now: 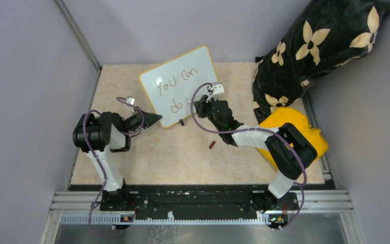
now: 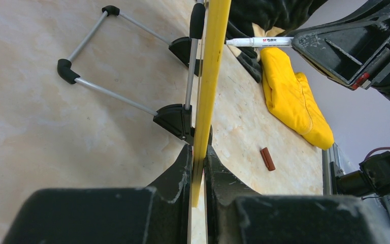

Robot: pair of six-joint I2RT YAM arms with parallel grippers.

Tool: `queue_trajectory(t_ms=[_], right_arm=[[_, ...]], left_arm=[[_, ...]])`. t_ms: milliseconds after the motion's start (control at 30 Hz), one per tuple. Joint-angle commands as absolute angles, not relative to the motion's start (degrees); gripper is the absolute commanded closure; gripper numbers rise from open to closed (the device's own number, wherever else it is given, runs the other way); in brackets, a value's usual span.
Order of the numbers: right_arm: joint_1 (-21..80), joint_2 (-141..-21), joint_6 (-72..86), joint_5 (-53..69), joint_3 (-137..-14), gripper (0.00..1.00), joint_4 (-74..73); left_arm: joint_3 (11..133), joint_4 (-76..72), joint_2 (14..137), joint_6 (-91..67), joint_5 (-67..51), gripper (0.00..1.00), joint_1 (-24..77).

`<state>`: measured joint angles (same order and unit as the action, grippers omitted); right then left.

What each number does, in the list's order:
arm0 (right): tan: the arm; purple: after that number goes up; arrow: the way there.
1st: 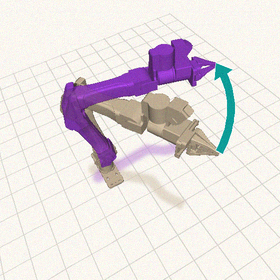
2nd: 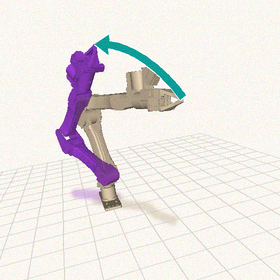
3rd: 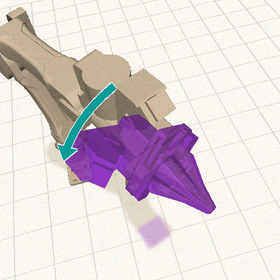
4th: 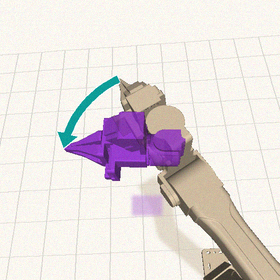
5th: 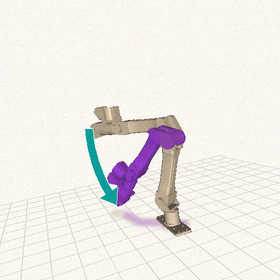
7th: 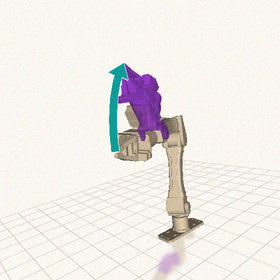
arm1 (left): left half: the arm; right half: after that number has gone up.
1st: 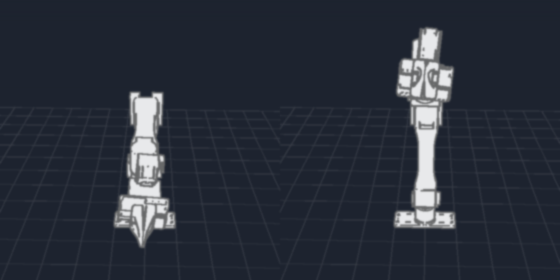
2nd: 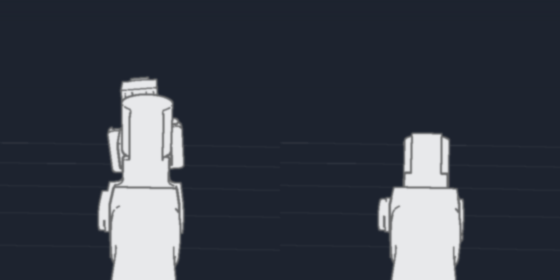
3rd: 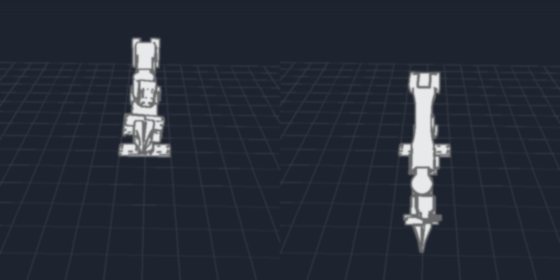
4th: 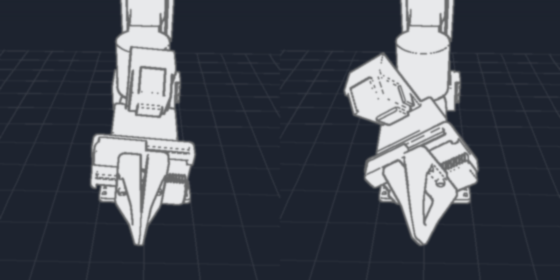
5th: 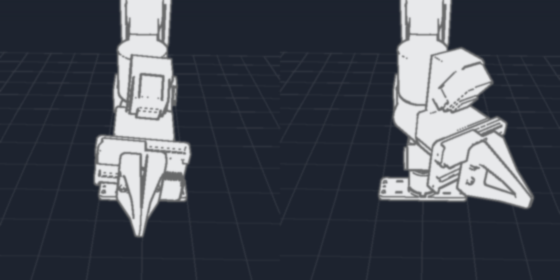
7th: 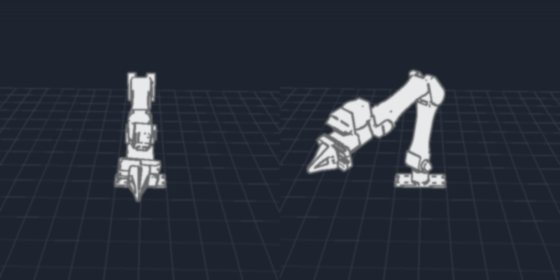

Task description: Write a sentence on the whiteboard

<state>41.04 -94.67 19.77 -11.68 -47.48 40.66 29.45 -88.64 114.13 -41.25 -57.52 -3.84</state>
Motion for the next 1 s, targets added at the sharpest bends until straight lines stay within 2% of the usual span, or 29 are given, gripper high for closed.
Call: queue_trajectory(t_ms=[0, 967], right_arm=[[40.8, -94.4, 20.7, -9.5, -51.0, 1.0, 42.5], [39.1, -98.1, 20.0, -13.4, -52.2, 1.0, 41.3]], left_arm=[[30.1, -92.4, 114.7, -42.2, -58.8, 1.0, -3.3], [30.1, -92.3, 114.7, -42.1, -58.7, 1.0, -3.3]])
